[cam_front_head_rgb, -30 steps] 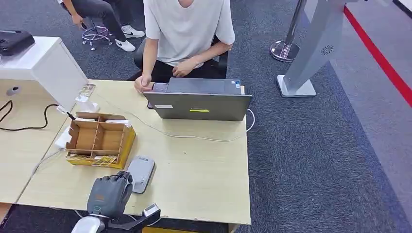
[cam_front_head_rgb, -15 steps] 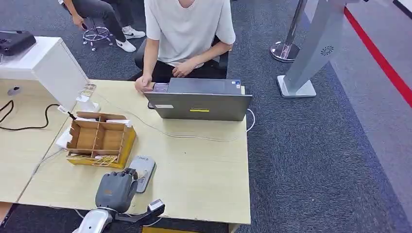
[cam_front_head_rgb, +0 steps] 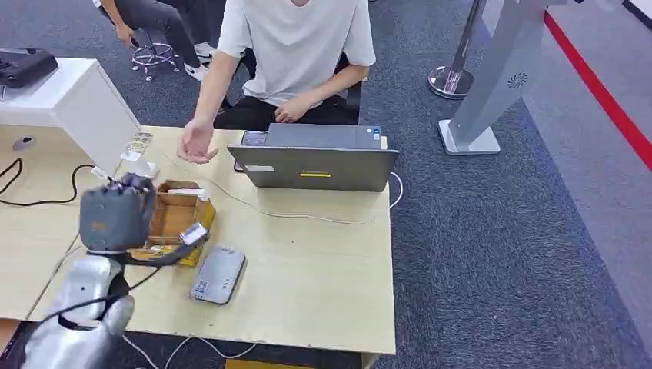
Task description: Pass the card to the sensor for recognition and then transmit it.
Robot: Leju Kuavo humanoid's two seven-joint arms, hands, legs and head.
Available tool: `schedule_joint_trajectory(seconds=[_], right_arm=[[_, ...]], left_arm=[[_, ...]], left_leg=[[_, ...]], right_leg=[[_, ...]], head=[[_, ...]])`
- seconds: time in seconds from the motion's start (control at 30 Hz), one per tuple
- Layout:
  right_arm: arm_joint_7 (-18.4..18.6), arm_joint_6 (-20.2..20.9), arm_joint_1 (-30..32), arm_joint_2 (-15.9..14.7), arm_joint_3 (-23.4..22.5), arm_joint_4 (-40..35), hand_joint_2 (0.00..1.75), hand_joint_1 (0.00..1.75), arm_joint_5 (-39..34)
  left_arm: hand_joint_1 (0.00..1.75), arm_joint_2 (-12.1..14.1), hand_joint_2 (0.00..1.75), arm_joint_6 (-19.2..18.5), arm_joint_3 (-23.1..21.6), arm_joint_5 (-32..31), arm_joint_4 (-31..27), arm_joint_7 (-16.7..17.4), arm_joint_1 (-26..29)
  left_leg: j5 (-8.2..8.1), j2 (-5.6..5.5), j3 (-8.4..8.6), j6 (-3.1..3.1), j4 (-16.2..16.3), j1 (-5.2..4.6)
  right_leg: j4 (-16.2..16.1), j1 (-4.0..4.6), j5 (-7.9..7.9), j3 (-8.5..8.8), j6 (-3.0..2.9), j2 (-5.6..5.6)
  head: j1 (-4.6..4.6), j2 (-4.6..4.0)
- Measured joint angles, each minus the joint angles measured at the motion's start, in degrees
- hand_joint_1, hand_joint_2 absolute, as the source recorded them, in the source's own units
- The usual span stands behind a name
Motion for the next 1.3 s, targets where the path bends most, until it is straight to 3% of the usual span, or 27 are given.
schedule_joint_trajectory(seconds=[0.1, 0.2, 0.5, 0.53, 0.8, 0.93, 1.1, 1.2, 1.3], right_arm=[[-1.9, 2.7, -2.4, 1.1, 0.9, 5.3, 1.75, 0.0, -0.9], [-2.7, 3.4, -3.9, 2.1, 1.2, 9.1, 1.75, 0.0, -1.4], [-3.5, 4.0, -5.9, 4.1, 1.5, 14.6, 1.75, 0.0, -2.1], [-3.5, 4.1, -6.0, 4.2, 1.5, 14.8, 1.75, 0.0, -2.1], [-3.6, 4.4, -6.3, 4.4, 1.6, 15.9, 1.75, 0.0, -2.6], [-3.5, 3.3, -6.1, 4.4, 1.6, 15.8, 1.75, 0.0, -3.3], [-1.7, -1.1, -4.0, 4.1, 1.0, 11.6, 1.75, 0.0, -3.9], [-0.5, -3.5, -2.0, 3.4, 0.2, 7.6, 1.75, 0.0, -3.8], [0.1, -4.9, -0.3, 2.8, -1.0, 4.1, 1.75, 0.0, -3.5]], left_arm=[[1.75, 1.5, 1.75, 0.4, 3.6, -3.3, 8.6, -0.4, -9.2], [1.75, 1.5, 1.75, 0.5, 4.1, -5.3, 14.3, 0.6, -14.1], [1.75, -0.2, 1.75, 0.9, 4.1, -5.8, 20.8, 2.5, -17.1], [0.0, -0.2, 1.75, 0.9, 4.1, -5.8, 21.1, 2.5, -17.1], [0.0, -0.4, 1.75, 1.2, 4.1, -3.8, 22.0, 2.2, -16.5], [0.0, -0.6, 1.75, 0.5, 4.1, -3.6, 18.9, 1.2, -12.0], [0.0, -1.4, 1.75, 0.4, 1.7, -3.8, 4.9, 0.9, 3.6], [0.0, -1.4, 1.75, 0.7, -0.5, -6.2, -5.0, 2.7, 14.4], [0.0, 0.7, 1.75, 0.8, -2.3, -7.4, -13.1, 3.1, 23.2]], left_leg=[[0.12, 0.01, 0.0, -0.02, 0.0, 0.02], [0.13, 0.0, -0.02, -0.01, 0.0, 0.02], [0.11, 0.04, -0.23, 0.01, 0.0, 0.0], [0.11, 0.04, -0.26, 0.01, 0.0, 0.0], [0.11, 0.03, -0.31, 0.01, 0.0, 0.01], [0.1, 0.13, -0.31, 0.01, 0.0, 0.0], [-0.13, 0.47, -0.32, 0.07, 0.0, -0.04], [-0.26, 0.59, -0.4, 0.07, 0.0, -0.03], [-0.36, 0.59, -0.41, 0.07, 0.0, -0.03]], right_leg=[[0.0, 0.02, 0.09, -0.03, 0.03, 0.03], [0.0, 0.02, 0.12, -0.05, 0.07, 0.02], [0.0, 0.01, 0.13, -0.27, 0.09, 0.13], [0.0, 0.01, 0.13, -0.3, 0.09, 0.13], [0.0, 0.01, 0.12, -0.32, 0.09, 0.12], [0.0, 0.01, 0.12, -0.37, 0.09, 0.23], [0.0, -0.02, 0.07, -0.45, 0.12, 0.54], [-0.1, -0.01, 0.02, -0.55, 0.16, 0.68], [-0.1, -0.01, -0.11, -0.57, 0.14, 0.67]], head=[[-0.02, 0.0], [-0.04, 0.0], [-0.02, 0.0], [-0.02, 0.0], [-0.04, 0.0], [-0.02, 0.0], [-0.02, 0.0], [0.0, 0.0], [-0.02, 0.0]])
